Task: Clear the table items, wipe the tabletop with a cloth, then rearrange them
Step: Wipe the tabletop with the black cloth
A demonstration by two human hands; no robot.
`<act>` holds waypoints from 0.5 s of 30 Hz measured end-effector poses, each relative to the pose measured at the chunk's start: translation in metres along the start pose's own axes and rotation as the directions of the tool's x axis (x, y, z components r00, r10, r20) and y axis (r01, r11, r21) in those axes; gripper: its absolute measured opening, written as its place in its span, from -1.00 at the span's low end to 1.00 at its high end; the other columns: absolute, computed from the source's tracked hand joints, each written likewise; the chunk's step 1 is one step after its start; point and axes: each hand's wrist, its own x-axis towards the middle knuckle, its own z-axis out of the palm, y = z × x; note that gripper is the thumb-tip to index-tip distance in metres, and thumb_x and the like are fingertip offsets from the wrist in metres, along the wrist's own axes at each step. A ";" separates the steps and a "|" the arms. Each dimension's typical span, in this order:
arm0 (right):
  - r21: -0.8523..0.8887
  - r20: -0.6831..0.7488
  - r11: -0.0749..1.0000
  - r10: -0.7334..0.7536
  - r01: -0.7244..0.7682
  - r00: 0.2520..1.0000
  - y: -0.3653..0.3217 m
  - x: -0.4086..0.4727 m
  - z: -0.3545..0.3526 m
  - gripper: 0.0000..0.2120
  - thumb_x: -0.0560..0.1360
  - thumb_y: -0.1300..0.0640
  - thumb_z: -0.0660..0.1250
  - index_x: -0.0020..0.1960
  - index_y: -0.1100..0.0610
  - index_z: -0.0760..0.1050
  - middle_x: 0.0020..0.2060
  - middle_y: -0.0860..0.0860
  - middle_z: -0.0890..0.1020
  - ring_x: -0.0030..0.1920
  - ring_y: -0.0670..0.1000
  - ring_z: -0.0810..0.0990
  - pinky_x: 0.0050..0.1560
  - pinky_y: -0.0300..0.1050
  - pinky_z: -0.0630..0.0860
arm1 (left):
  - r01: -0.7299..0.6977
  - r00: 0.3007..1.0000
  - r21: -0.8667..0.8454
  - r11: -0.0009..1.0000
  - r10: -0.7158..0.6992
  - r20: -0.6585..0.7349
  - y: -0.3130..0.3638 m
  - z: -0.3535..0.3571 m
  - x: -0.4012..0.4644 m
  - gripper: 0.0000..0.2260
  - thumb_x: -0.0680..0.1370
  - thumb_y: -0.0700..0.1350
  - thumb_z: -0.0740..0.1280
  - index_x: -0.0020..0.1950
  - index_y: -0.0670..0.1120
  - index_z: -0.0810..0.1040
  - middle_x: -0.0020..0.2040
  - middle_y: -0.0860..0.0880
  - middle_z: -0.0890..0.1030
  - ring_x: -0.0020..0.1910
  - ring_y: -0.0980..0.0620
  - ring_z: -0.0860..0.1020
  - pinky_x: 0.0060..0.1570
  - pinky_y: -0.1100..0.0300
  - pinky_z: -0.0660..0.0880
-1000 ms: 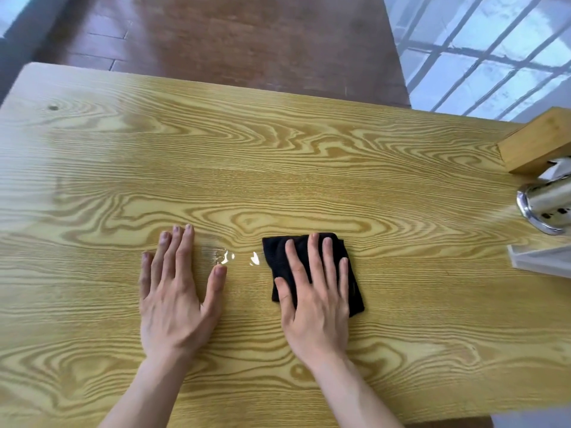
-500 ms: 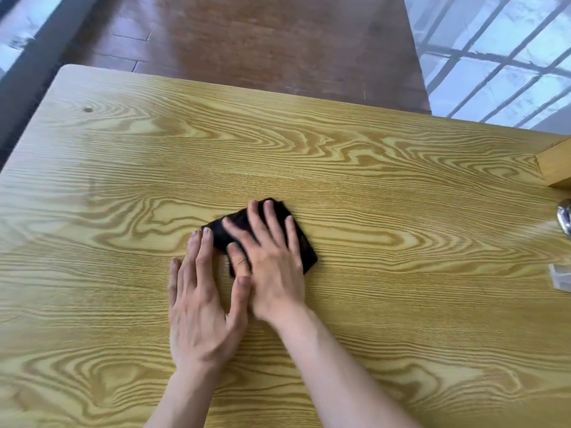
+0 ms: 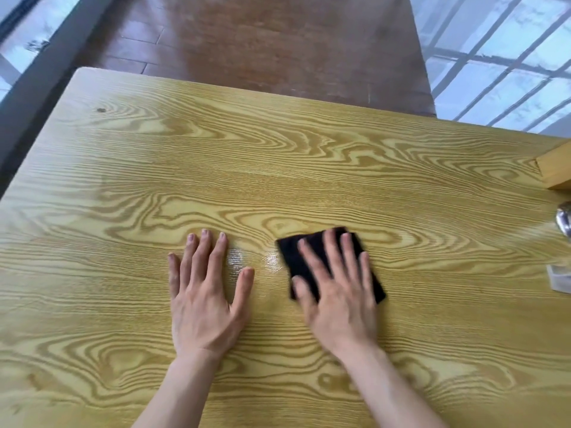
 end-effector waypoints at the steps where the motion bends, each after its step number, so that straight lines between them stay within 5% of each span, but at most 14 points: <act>1: -0.008 -0.015 0.997 0.079 -0.079 0.997 0.013 0.010 -0.002 -0.42 0.64 -0.33 -0.10 0.62 -0.24 -0.02 0.66 -0.01 -0.06 0.66 0.09 -0.15 0.60 0.25 0.00 | 0.001 1.000 0.016 1.000 -0.001 0.006 0.001 0.000 0.001 -0.30 0.59 0.37 -0.11 0.63 0.05 0.23 0.67 0.03 0.16 0.67 0.09 -0.07 0.62 -0.08 -0.11; 8: 0.021 -0.044 0.948 0.317 -0.316 0.947 -0.012 0.041 0.003 -0.38 0.59 -0.34 -0.10 0.62 -0.25 -0.03 0.67 0.05 -0.07 0.65 0.18 -0.17 0.57 0.35 -0.08 | 0.020 1.000 -0.038 0.999 -0.020 -0.016 0.005 -0.001 0.004 -0.27 0.59 0.37 -0.15 0.64 0.00 0.20 0.66 0.02 0.19 0.67 0.09 -0.04 0.62 -0.09 -0.10; 15: 0.022 0.059 0.989 -0.146 0.145 0.988 -0.116 0.032 0.017 -0.40 0.62 -0.32 -0.03 0.62 -0.27 -0.06 0.66 0.08 -0.14 0.64 0.20 -0.25 0.55 0.38 -0.13 | 0.033 0.997 -0.207 0.978 -0.046 -0.060 -0.005 0.000 0.004 -0.31 0.60 0.32 -0.04 0.63 -0.03 0.22 0.63 -0.04 0.26 0.65 0.07 0.10 0.62 -0.06 -0.07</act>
